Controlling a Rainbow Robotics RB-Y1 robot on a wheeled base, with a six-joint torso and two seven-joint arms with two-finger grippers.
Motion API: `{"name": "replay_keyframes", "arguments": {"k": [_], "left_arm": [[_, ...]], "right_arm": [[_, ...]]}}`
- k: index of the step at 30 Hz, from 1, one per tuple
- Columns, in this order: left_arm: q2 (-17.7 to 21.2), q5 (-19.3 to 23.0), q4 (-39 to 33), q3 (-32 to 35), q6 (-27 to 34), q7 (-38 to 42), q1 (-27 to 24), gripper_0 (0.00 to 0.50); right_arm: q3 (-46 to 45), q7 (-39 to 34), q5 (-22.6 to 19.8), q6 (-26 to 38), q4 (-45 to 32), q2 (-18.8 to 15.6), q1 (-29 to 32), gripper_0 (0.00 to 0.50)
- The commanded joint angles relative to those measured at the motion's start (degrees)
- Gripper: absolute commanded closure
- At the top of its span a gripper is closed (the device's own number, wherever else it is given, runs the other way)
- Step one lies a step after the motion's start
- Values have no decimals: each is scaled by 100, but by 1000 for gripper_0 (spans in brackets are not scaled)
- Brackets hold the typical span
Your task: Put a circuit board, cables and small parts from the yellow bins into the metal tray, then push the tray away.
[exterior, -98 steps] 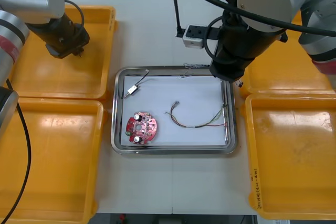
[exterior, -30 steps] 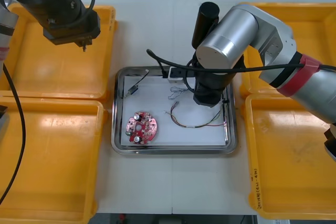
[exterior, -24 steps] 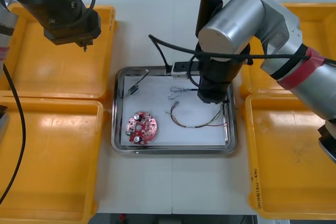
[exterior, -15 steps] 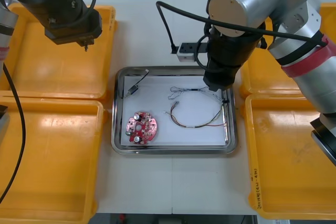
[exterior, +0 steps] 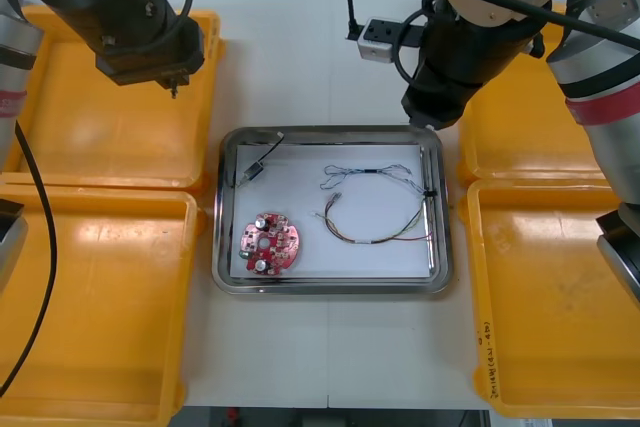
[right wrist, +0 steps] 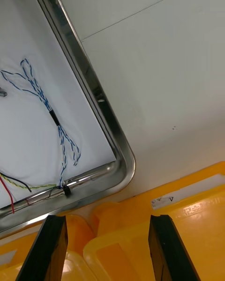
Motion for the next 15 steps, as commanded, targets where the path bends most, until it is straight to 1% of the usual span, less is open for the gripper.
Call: {"name": "replay_keyframes", "arguments": {"k": [1,8,15], "left_arm": [[-204,39,-312,119,48,345,34,500],[-353,-128,-417,-198,57,503,34,500],[-573,-304,-487,-435,48,679,34,499]], "right_arm": [[-510,-316,5,26,-478,-320,47,0],[-703,-412,-66,26,-987,-892,478,0],[-1274,-448,-180,26,-1181,-1199,874,0]]}}
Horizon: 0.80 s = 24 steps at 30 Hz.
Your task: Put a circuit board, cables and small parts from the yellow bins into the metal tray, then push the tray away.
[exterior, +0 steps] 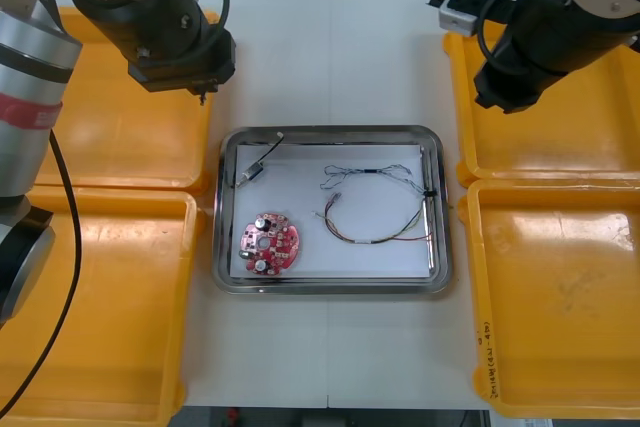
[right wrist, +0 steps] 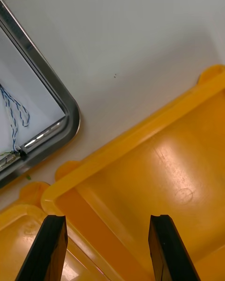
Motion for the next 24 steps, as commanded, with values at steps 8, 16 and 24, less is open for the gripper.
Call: {"name": "replay_keyframes", "arguments": {"k": [8,16,24], "left_arm": [[-411,-282,-361,-636,-25,1137,25,499],[-455,-238,-379,-1190,-210,1445,25,499],[-455,-238,-379,-1796,-632,1700,192,499]], "right_arm": [[-1505,-306,-211,19,-613,-513,918,0],[-2401,-420,-220,19,-1017,-609,1717,0],[-2929,-868,35,19,-1316,-600,2289,0]]}}
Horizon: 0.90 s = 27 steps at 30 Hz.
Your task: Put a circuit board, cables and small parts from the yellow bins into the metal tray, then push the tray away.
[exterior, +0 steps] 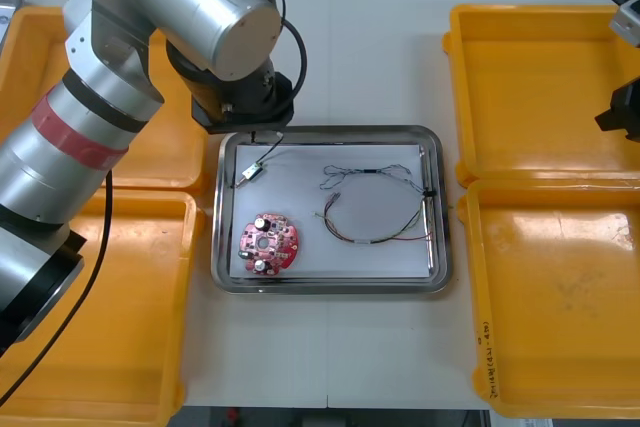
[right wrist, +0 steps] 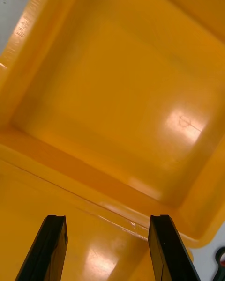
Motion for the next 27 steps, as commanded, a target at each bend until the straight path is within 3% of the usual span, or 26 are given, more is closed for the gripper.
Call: {"name": "replay_keyframes", "arguments": {"k": [1,13,27], "left_arm": [[-131,-30,-221,-304,-377,317,209,499],[-122,-355,-212,-858,-974,563,596,500],[-131,-575,-204,-1148,-1326,801,798,500]], "right_arm": [[-340,-469,97,18,-273,-214,306,0],[-630,-2051,97,18,-537,76,1071,0],[-761,-3159,-35,18,-967,489,1721,0]]}}
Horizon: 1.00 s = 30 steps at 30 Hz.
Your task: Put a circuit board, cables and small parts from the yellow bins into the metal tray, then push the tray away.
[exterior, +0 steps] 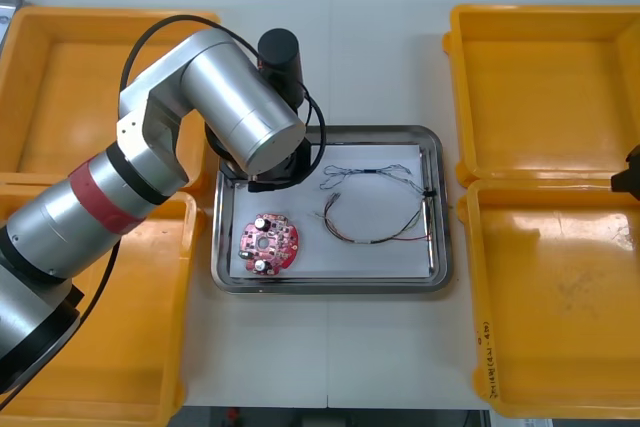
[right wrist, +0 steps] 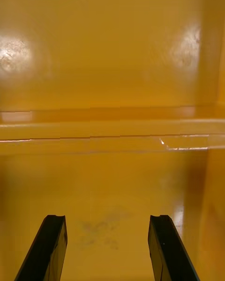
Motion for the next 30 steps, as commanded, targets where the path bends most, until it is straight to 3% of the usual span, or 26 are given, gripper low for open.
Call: {"name": "replay_keyframes", "arguments": {"k": [1,14,15,17,22,30], "left_arm": [[-120,-118,-195,-118,-177,671,91,499],[-120,-223,-37,-241,-370,794,91,494],[-120,-241,-10,-250,-414,803,91,456],[-112,-258,25,-250,-449,812,91,270],[-120,-285,16,-250,-458,830,99,49],[-120,-346,-63,-241,-423,891,91,12]], "right_arm": [[-193,-378,-78,18,-345,160,290,0],[-158,-527,-193,18,-609,213,826,0],[-158,-536,-201,18,-609,213,861,0],[-158,-563,-210,18,-618,213,870,0],[-158,-642,-236,18,-618,213,879,0],[-158,-730,-245,18,-609,204,896,0]]}}
